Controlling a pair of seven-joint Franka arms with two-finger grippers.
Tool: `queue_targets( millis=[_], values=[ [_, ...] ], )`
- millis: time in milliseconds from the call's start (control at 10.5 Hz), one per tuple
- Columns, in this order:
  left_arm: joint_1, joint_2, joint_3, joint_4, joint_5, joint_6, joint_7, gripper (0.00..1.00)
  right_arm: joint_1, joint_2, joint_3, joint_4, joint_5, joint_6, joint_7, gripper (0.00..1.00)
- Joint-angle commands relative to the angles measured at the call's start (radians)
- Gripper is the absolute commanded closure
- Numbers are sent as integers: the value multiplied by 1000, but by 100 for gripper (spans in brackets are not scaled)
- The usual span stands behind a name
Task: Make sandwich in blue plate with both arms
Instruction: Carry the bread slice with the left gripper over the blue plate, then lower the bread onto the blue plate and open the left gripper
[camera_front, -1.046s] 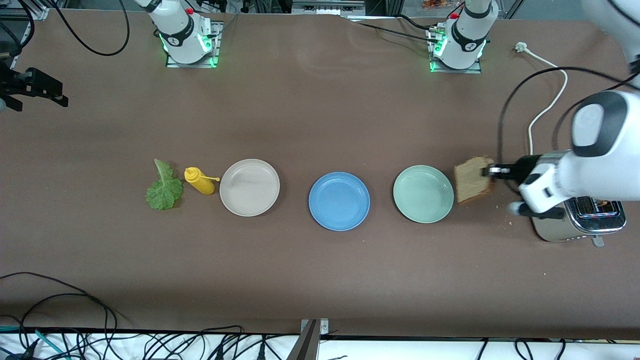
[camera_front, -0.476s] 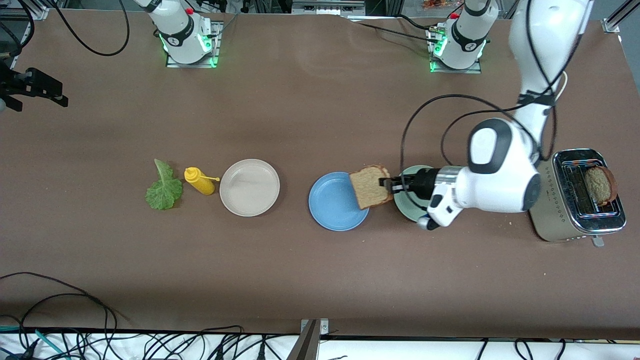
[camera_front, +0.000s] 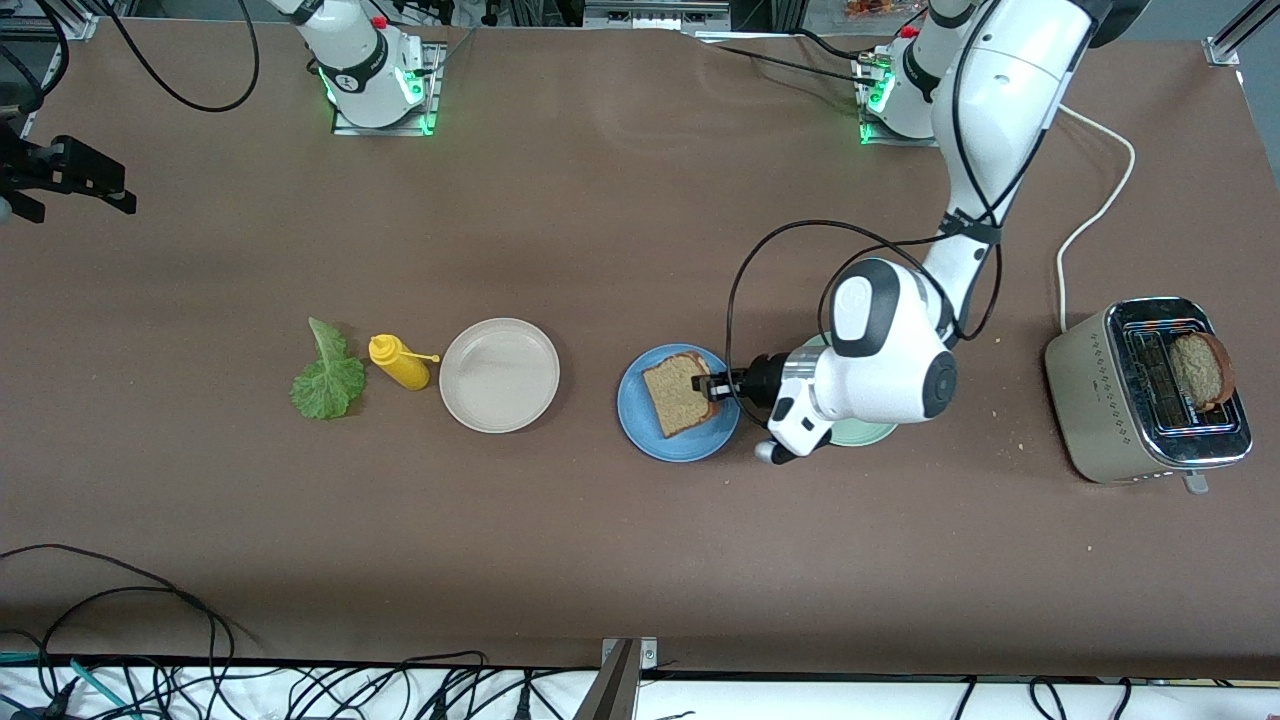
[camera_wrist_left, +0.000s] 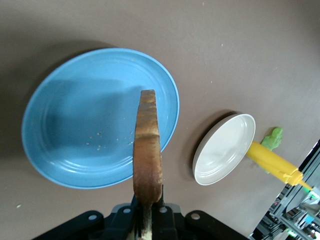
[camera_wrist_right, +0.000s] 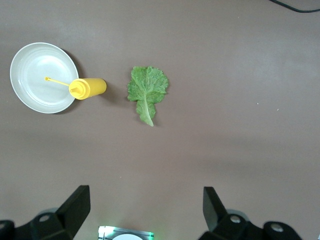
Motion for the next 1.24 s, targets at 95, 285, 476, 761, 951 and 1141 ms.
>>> queue_targets(
  millis=[95,285,476,761,951,1141],
  values=[
    [-17,25,15,62,-29,18,82,100,-6,2,6,16,1,-16,3,0],
    [-34,32,15,54,-21,30,150,100,-6,2,6,16,1,-16,3,0],
    [-55,40,15,49,-14,89,156,100,-6,2,6,16,1,-16,3,0],
    [-64,42,12,23,48,90,158,100,-6,3,6,16,1,-16,3,0],
    [-64,57,12,22,60,91,159,100,-8,3,6,16,1,-16,1,0],
    [-57,66,13,22,59,90,170,83,-9,3,4,16,1,-16,1,0]
  ],
)
